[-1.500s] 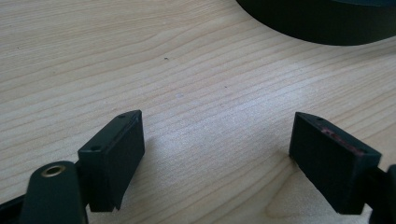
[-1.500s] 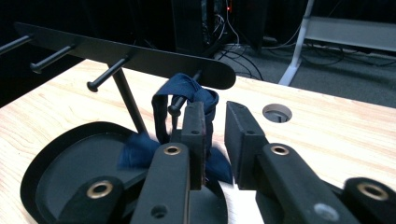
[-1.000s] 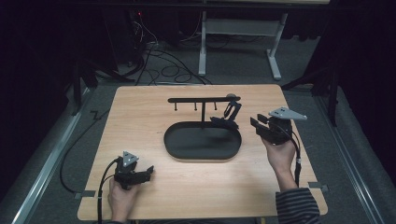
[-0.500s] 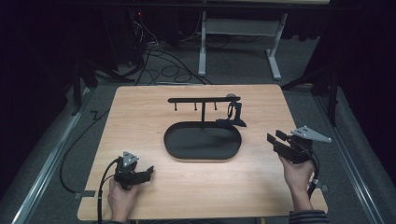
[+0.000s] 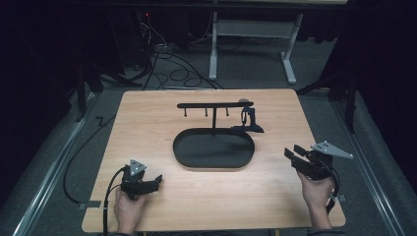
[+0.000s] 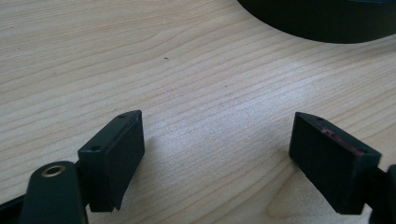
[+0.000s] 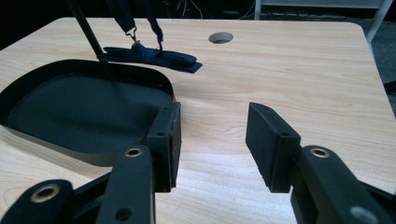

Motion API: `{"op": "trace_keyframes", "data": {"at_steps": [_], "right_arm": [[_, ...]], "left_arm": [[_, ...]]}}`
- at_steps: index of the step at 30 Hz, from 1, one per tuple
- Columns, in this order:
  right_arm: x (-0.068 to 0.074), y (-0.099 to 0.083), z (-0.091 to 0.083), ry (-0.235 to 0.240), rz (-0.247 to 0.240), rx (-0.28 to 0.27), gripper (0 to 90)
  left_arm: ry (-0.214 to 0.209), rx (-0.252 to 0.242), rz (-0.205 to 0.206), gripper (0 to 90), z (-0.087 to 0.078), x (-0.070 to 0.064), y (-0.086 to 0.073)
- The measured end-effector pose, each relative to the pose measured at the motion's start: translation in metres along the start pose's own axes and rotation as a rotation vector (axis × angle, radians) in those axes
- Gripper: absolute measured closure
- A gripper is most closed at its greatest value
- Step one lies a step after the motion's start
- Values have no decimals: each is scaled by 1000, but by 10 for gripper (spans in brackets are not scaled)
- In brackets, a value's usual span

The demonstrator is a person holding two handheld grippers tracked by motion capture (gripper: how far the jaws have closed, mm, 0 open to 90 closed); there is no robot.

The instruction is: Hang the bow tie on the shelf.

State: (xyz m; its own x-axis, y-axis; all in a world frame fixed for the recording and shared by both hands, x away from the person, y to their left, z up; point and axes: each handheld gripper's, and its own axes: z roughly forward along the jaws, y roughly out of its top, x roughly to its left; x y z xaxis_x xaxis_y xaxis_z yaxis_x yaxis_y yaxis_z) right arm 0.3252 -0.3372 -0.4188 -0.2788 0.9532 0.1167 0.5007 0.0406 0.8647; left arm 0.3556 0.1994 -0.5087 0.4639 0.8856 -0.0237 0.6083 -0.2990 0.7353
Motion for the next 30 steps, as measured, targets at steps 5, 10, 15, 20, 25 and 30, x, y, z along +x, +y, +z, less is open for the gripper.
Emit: {"op": "trace_keyframes", "data": {"at_steps": [5, 10, 15, 20, 25, 30], "right_arm": [[0, -6, 0, 8, 17, 2, 565], [-2, -14, 2, 13, 33, 8, 563], [-3, -22, 3, 16, 50, 16, 562], [-4, -29, 5, 23, 57, 26, 561], [-3, -33, 7, 26, 64, 34, 560], [-1, -36, 11, 30, 61, 45, 560]], "left_arm": [[-1, 1, 0, 186, 0, 0, 0], [0, 0, 1, 187, 0, 0, 0], [0, 0, 0, 186, 0, 0, 0], [-1, 1, 1, 186, 0, 0, 0], [0, 0, 1, 186, 0, 0, 0], [0, 0, 1, 186, 0, 0, 0]]}}
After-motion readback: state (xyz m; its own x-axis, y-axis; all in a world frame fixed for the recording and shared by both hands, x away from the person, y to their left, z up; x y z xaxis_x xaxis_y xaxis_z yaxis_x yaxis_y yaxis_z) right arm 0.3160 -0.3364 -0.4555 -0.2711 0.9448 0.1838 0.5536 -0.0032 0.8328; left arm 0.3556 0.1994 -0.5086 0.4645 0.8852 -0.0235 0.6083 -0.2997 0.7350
